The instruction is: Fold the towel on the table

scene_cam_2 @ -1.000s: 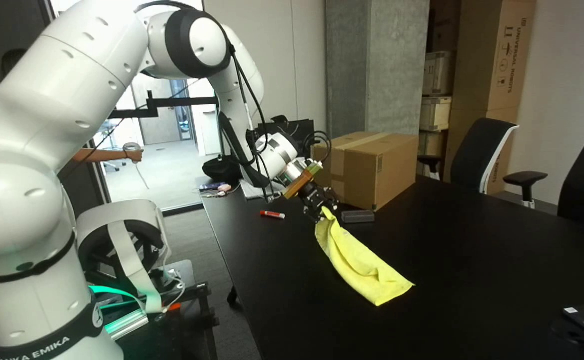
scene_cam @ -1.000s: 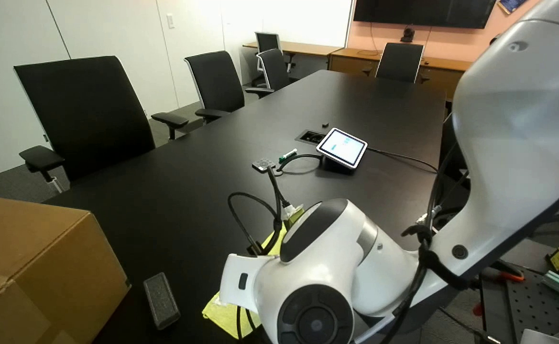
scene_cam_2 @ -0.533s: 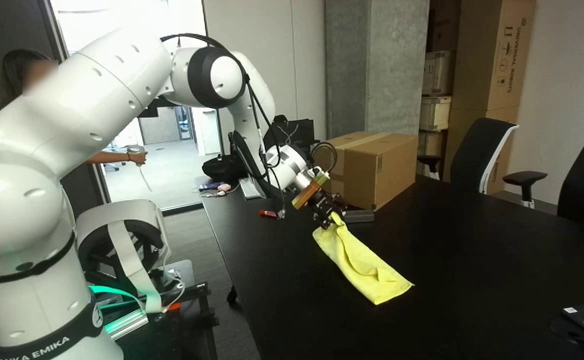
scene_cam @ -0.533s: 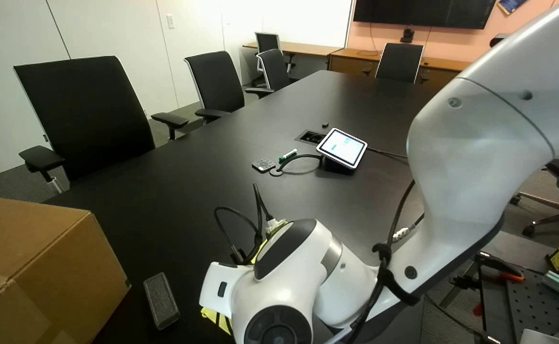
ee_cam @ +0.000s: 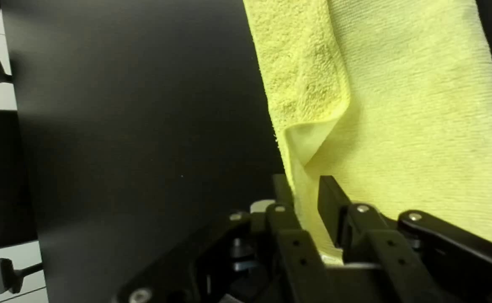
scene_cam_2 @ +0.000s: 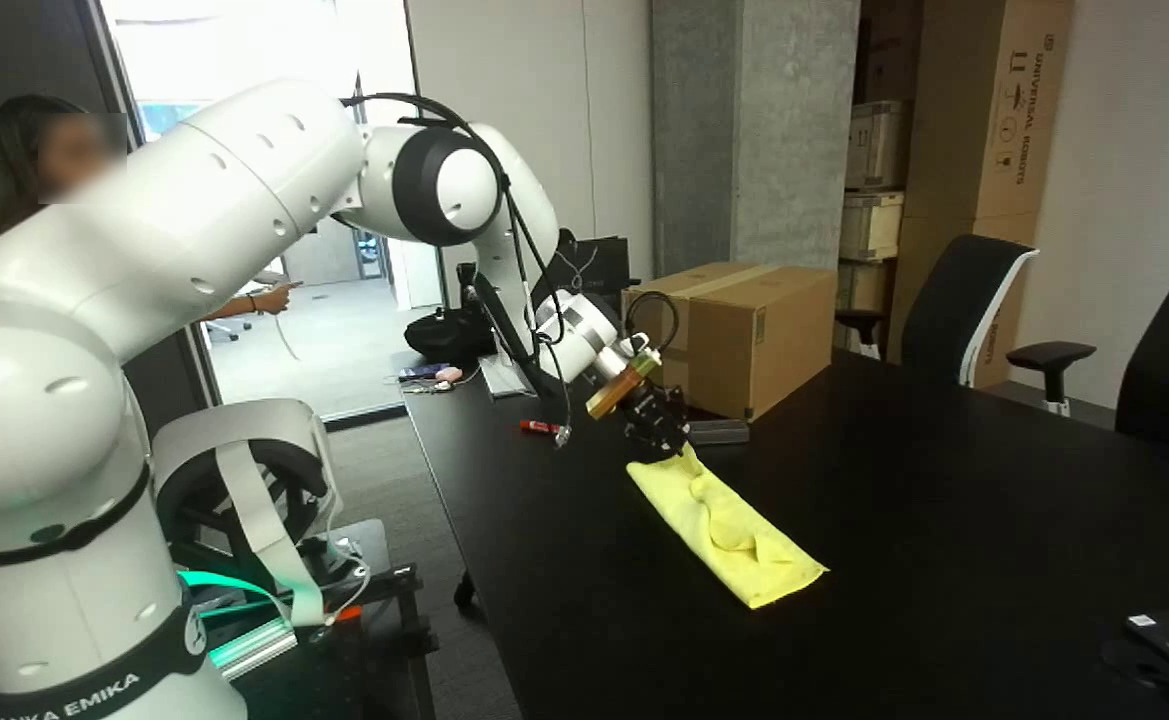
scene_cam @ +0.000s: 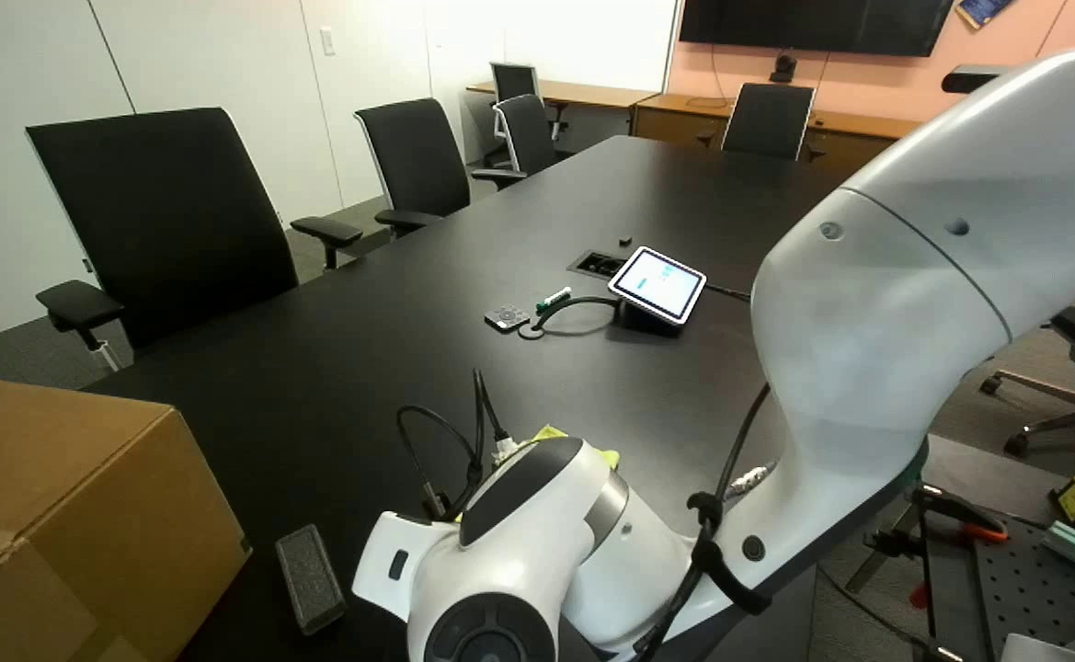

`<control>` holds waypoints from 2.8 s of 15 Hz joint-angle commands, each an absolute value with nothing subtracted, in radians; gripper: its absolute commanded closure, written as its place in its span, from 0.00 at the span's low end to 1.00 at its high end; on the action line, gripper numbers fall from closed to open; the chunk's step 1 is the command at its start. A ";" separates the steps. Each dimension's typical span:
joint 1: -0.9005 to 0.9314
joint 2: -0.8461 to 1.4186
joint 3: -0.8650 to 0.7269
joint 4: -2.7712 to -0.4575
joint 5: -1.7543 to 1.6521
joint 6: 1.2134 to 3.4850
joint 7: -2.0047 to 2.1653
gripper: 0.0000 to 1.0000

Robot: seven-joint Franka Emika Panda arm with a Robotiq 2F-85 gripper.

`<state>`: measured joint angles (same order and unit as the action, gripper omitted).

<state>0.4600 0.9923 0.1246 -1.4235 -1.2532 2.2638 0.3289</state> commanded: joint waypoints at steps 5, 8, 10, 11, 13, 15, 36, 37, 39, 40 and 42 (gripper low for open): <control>0.425 0.971 0.155 -1.402 -1.087 2.284 0.303 0.12; 0.389 0.947 0.123 -1.440 -1.049 2.295 0.325 0.00; 0.360 0.943 0.094 -1.452 -1.031 2.297 0.342 0.00; 0.342 0.937 0.080 -1.465 -1.023 2.299 0.351 0.00; 0.295 0.907 0.053 -1.512 -0.994 2.308 0.375 0.00; 0.255 0.851 0.022 -1.588 -0.980 2.325 0.407 0.00; 0.024 -0.193 -0.009 -2.477 -0.274 2.050 0.071 0.00; 0.019 -0.249 -0.012 -2.513 -0.252 2.044 0.050 0.00; 0.013 -0.337 -0.016 -2.572 -0.227 2.049 0.031 0.00; 0.013 -0.376 -0.018 -2.604 -0.213 2.063 0.020 0.00; 0.017 -0.450 -0.020 -2.652 -0.188 2.068 -0.006 0.00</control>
